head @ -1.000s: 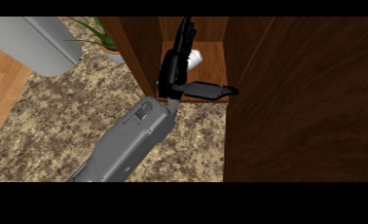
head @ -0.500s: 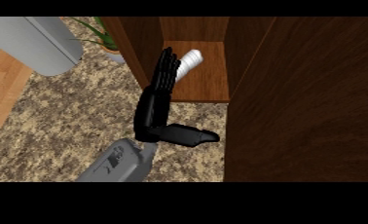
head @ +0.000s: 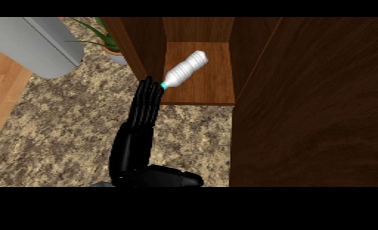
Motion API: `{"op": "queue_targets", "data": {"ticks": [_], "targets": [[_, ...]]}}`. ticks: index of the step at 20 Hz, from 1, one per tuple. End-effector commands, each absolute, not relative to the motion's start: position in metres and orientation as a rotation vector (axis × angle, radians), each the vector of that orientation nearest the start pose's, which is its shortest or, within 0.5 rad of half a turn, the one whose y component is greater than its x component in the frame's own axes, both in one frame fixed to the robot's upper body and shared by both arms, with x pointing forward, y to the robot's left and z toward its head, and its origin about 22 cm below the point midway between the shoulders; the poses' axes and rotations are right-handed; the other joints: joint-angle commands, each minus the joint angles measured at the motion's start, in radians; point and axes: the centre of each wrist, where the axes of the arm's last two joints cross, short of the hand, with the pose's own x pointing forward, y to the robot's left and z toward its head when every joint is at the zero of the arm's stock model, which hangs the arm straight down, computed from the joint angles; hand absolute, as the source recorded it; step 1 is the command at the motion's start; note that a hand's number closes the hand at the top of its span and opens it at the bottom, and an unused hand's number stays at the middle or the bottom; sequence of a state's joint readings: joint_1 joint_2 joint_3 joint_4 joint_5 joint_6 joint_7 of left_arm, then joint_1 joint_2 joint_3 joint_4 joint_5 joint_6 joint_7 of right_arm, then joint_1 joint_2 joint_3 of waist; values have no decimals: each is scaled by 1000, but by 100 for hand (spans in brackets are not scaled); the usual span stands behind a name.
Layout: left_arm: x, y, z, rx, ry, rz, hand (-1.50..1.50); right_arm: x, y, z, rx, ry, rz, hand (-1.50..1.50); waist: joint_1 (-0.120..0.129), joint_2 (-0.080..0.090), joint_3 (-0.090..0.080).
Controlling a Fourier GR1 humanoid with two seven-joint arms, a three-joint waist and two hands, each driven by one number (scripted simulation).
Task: Pick up the bottled water, place it into the cabinet and close the cabinet
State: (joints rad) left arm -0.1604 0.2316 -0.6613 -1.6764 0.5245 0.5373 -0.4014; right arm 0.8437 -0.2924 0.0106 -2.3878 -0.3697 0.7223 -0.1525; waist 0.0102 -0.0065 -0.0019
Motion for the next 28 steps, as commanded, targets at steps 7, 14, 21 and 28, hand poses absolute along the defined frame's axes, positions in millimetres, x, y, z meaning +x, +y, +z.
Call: {"op": "queue_targets", "data": {"ticks": [7, 14, 21, 28], "targets": [[176, 158, 30, -306, -1872, 140, -150, 49, -235, 154, 623, -1714, 658, 150, -4, -3, -3], [171, 187, 46, -288, -1897, 155, -150, 57, -206, 151, 666, -1722, 643, 150, 3, -2, -6], [158, 207, 46, -269, -1904, 197, -150, 63, -175, 159, 691, -1780, 739, 150, 0, -8, -7], [149, 233, 48, -260, -1905, 178, -150, 73, -150, 164, 644, -1784, 815, 150, 15, -13, -10]]}}
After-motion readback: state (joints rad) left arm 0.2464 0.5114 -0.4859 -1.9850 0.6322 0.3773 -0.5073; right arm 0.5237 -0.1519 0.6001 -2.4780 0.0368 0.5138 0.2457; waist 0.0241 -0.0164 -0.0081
